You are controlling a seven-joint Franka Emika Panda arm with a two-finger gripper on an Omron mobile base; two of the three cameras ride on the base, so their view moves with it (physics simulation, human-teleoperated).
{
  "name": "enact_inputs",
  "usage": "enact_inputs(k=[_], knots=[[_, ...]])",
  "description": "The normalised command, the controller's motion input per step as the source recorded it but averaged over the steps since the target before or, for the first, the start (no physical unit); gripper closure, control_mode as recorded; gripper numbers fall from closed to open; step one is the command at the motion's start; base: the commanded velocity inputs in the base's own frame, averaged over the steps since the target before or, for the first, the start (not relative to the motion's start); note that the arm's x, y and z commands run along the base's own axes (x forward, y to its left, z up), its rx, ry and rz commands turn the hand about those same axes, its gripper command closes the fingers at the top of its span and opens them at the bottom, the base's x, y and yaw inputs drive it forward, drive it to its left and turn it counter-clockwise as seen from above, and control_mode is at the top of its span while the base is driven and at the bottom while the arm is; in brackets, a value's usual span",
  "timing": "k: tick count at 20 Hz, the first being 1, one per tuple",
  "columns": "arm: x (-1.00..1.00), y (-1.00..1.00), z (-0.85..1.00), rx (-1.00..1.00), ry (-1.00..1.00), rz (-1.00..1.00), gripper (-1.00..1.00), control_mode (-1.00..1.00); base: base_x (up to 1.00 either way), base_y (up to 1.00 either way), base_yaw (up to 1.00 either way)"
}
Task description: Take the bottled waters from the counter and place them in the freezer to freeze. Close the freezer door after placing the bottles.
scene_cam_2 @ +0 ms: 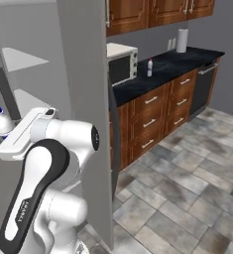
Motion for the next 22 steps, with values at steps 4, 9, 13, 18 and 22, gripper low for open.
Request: enact_inputs(k=[4, 9, 13, 18, 22], knots=[[0.00, 0.00, 0.00, 0.00, 0.00, 0.00, 1.00, 1.00, 0.47, 0.23, -0.11], [0.00, 0.00, 0.00, 0.00, 0.00, 0.00, 1.00, 1.00, 0.56, 0.40, -0.12], [0.00, 0.00, 0.00, 0.00, 0.00, 0.00, 1.00, 1.00, 0.53, 0.02, -0.02], [0.00, 0.00, 0.00, 0.00, 0.00, 0.00, 1.00, 1.00, 0.37, -0.01, 0.00], [0.00, 0.00, 0.00, 0.00, 0.00, 0.00, 1.00, 1.00, 0.69, -0.13, 0.00]])
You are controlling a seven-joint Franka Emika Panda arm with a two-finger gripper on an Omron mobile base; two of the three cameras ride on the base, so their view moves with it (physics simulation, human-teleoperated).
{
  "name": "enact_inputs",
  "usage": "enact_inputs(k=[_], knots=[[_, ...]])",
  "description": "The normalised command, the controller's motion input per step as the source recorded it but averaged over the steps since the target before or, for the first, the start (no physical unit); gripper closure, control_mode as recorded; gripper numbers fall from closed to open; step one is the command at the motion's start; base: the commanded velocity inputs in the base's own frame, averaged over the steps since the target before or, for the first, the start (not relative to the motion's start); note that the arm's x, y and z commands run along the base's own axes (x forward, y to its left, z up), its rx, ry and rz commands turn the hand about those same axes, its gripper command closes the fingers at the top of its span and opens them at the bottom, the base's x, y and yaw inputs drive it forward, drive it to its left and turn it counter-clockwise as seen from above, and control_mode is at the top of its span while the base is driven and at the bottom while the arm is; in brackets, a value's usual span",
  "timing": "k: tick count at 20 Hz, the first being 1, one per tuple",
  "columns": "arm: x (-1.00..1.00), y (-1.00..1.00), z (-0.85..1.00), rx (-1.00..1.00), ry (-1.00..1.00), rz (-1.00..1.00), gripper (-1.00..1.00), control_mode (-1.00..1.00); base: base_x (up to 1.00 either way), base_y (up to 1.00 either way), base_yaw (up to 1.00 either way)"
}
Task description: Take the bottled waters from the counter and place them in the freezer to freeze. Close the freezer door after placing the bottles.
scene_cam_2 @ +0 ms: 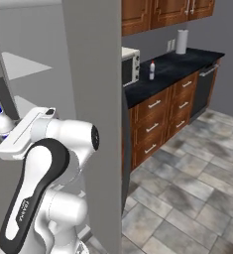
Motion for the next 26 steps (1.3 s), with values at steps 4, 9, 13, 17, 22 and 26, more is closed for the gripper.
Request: enact_inputs(k=[4, 9, 13, 17, 22, 26], knots=[[0.00, 0.00, 0.00, 0.00, 0.00, 0.00, 1.00, 1.00, 0.57, -0.16, 0.00], [0.00, 0.00, 0.00, 0.00, 0.00, 0.00, 1.00, 1.00, 0.46, 0.00, -0.01], [0.00, 0.00, 0.00, 0.00, 0.00, 0.00, 1.00, 1.00, 0.16, 0.00, -0.03], [0.00, 0.00, 0.00, 0.00, 0.00, 0.00, 1.00, 1.00, 0.01, 0.00, 0.00], [0.00, 0.00, 0.00, 0.00, 0.00, 0.00, 1.00, 1.00, 0.00, 0.00, 0.00], [0.04, -0.02, 0.02, 0.00, 0.01, 0.00, 1.00, -1.00, 0.00, 0.00, 0.00]])
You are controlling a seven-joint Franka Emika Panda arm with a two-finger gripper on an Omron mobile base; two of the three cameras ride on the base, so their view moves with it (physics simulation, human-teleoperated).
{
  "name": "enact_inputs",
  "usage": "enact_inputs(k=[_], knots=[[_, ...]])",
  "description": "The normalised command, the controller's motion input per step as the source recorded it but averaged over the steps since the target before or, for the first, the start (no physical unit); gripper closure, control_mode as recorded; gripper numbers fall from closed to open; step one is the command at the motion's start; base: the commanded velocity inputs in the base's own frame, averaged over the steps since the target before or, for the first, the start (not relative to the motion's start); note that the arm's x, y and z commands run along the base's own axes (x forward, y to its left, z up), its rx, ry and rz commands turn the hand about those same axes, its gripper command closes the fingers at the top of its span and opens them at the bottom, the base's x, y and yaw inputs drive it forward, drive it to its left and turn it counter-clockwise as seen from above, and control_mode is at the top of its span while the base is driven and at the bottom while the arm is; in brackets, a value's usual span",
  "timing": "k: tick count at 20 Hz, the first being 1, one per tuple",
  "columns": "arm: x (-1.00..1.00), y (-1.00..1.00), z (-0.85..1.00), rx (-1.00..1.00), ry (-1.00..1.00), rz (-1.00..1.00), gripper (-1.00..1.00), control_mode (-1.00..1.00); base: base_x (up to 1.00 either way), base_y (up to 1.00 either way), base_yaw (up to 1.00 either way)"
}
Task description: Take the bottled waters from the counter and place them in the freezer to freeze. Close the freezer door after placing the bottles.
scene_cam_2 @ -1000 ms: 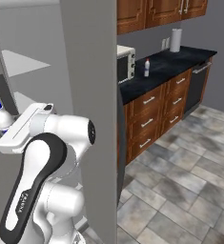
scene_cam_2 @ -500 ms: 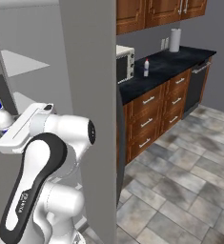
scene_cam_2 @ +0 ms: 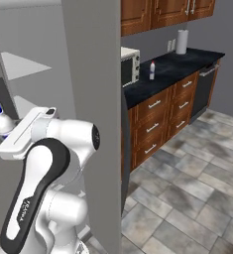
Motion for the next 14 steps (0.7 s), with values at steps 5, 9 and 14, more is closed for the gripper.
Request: enact_inputs(k=[5, 9, 14], knots=[[0.31, 0.04, 0.33, 0.03, 0.18, -0.15, 1.00, -1.00, 0.00, 0.00, 0.00], [0.27, 0.01, 0.61, 0.03, 0.23, -0.19, 1.00, -1.00, 0.00, 0.00, 0.00], [0.32, 0.00, 0.23, 0.00, 0.07, -0.09, 1.00, -1.00, 0.00, 0.00, 0.00]])
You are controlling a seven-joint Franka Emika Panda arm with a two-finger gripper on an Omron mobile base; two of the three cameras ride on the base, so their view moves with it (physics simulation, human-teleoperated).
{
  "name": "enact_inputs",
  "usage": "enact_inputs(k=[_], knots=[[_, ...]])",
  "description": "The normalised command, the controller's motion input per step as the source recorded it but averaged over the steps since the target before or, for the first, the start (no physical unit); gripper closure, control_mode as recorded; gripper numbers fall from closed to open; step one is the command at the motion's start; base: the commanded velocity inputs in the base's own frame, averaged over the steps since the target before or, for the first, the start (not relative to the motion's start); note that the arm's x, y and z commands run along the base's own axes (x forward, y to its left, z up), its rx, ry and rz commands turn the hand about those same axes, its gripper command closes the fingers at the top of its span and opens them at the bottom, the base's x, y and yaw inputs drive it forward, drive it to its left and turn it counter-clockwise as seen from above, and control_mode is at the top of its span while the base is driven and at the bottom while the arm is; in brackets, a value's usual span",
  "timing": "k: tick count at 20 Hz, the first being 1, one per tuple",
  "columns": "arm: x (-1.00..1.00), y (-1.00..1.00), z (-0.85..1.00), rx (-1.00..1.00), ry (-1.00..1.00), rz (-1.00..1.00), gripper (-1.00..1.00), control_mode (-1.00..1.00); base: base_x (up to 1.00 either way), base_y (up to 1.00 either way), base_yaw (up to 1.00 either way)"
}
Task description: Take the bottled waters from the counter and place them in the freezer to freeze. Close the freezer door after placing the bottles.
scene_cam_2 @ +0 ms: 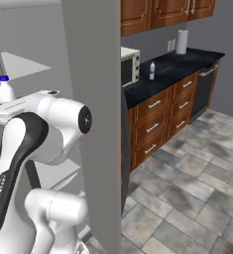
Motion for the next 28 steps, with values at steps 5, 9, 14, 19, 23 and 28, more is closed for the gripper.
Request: enact_inputs(k=[5, 9, 14, 19, 23, 28], knots=[[0.40, -0.01, 0.01, 0.00, 0.00, 0.00, 1.00, -1.00, 0.00, 0.00, 0.00], [0.62, 0.00, 0.17, -0.02, 0.00, 0.00, 1.00, -1.00, 0.00, 0.00, 0.00], [0.78, 0.03, 0.42, -0.09, 0.04, 0.00, 1.00, -1.00, 0.00, 0.00, 0.00], [0.60, 0.18, 0.35, -0.09, 0.10, -0.01, 1.00, -1.00, 0.00, 0.00, 0.00], [0.44, 0.31, -0.04, -0.01, 0.05, 0.00, 1.00, -1.00, 0.00, 0.00, 0.00], [0.32, 0.50, -0.12, -0.01, 0.00, 0.00, 1.00, -1.00, 0.00, 0.00, 0.00]])
